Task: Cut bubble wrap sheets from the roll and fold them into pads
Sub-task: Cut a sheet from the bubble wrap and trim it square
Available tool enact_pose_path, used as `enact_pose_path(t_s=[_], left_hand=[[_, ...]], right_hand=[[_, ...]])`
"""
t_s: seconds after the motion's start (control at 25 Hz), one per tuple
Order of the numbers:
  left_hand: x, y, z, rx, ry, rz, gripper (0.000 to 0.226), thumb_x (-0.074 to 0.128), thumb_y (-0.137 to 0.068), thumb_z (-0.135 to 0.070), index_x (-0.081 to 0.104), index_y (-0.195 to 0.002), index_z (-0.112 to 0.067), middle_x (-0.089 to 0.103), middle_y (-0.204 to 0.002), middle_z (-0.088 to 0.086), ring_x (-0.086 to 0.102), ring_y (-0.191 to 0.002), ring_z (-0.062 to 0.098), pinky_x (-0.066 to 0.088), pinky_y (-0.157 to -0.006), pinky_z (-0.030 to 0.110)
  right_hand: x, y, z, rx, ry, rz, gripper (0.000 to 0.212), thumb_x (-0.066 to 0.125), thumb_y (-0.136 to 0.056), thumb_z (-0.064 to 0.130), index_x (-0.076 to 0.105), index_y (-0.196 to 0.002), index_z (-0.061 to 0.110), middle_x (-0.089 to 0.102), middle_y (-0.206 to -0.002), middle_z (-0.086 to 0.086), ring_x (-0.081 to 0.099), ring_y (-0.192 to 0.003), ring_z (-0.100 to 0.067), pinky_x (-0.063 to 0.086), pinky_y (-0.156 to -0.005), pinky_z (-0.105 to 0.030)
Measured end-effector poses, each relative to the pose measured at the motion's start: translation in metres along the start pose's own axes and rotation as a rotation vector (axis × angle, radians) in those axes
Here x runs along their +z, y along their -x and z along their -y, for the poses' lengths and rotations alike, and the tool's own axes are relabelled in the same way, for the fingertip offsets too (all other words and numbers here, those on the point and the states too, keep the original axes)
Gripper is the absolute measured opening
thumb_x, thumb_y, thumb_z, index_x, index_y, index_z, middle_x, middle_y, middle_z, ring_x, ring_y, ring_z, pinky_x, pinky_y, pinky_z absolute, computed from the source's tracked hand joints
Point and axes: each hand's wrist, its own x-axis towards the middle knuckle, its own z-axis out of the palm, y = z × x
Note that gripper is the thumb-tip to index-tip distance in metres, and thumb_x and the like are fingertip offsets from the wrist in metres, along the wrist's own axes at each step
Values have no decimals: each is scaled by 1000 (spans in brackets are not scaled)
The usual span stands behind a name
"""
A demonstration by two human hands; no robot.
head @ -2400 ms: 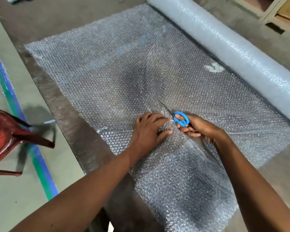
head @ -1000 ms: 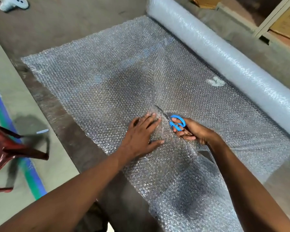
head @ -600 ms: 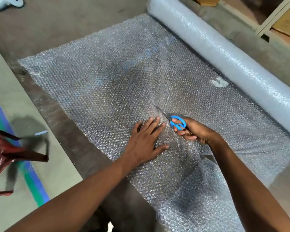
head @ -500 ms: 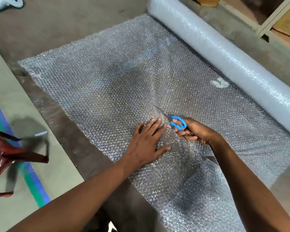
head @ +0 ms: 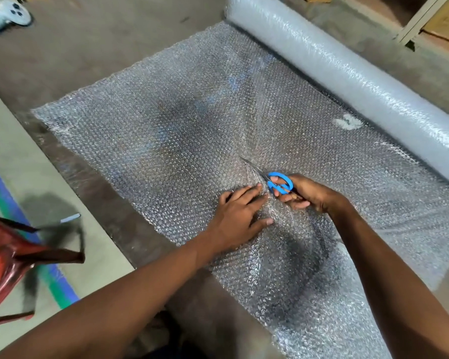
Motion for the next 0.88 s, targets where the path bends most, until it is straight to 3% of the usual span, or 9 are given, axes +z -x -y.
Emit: enact_pose_path(t_s=[0.24,0.6,0.88], left_hand=[[-5,-1,3,25,-63,63,71,26,-104,-72,28,-164,-33,15,-175,-4,17,-158,20,14,-123,53],[-6,3,0,18,-60,110,72,29,-103,-73,24,-164,-36,14,-175,-4,14,-159,23,11,-124,59],[-22,1,2,42,13,148,69,32,-103,-73,25,-164,-41,12,-175,-9,12,-159,21,13,-122,54]], right_hand=[[9,-6,18,9,43,1,43,55,-102,52,64,-94,11,42,-63,1,25,-40,-8,16,-35,-23],[10,-24,29,-9,152,-15,54,58,-99,63,69,-101,10,48,-65,2,26,-44,-12,18,-37,-26],[11,-39,33,-45,192,20,61,54,-98,71,69,-104,11,51,-69,2,27,-48,-13,19,-39,-27]])
